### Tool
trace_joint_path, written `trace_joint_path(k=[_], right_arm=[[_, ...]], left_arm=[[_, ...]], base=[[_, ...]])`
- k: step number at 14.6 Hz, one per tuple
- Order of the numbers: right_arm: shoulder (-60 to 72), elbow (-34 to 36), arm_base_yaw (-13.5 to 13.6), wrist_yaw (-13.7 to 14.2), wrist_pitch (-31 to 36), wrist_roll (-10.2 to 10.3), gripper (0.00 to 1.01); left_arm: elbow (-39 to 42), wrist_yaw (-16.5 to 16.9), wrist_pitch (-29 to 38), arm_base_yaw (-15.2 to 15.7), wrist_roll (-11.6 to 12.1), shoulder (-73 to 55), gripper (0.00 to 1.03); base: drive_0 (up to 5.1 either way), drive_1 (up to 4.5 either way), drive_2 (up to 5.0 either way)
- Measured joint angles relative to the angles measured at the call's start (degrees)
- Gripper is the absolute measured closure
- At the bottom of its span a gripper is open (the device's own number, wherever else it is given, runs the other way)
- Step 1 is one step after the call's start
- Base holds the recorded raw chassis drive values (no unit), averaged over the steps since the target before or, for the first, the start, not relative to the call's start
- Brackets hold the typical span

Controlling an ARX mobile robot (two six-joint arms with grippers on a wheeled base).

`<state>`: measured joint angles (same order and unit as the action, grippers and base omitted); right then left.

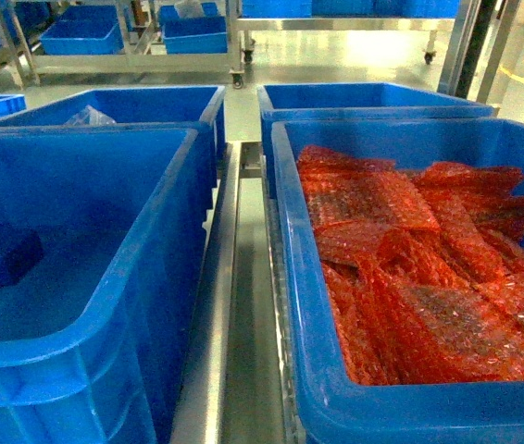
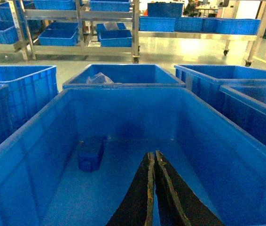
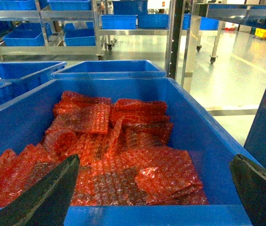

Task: Pick blue part to blue bin on bottom shelf

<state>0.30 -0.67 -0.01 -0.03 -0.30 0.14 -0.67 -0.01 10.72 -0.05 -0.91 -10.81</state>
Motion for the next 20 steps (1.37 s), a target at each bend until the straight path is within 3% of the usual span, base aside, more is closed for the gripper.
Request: trace_joint_path(k=[1, 2, 6, 10, 15, 20], right_arm=[[0.00, 0.00, 0.00, 0.02, 0.00, 0.00, 0.03], [0.00, 0.00, 0.00, 0.00, 0.00, 0.00, 0.03], [0.00, 0.00, 0.00, 0.04, 0.02, 0.00, 0.03], [0.00, 0.00, 0.00, 0.04, 0.02, 0.00, 0.03], [0.00, 0.00, 0.00, 0.02, 0.02, 0.00, 0.03], [0.00, 0.00, 0.00, 0.04, 0.02, 0.00, 0.03]], left_arm=[[0.00, 0.00, -0.70, 0.00, -0.02, 0.92, 1.01], [-0.04, 0.09, -9.94, 0.00, 0.07, 10.21, 1.01], [-0.02, -0.02, -10.97, 0.00, 0.07, 10.19, 1.00], [-0.02, 0.00, -10.97, 0.00, 0.09, 10.19, 0.46], [-0.02, 0.00, -10.97, 0.00, 0.15, 10.19, 0.03], [-0.02, 0.00, -10.97, 0.00, 0.13, 10.19, 0.05]], base=[[0.0, 0.00, 0.0], [0.0, 0.00, 0.0], [0.0, 0.00, 0.0], [0.0, 0.00, 0.0], [0.0, 0.00, 0.0], [0.0, 0.00, 0.0]])
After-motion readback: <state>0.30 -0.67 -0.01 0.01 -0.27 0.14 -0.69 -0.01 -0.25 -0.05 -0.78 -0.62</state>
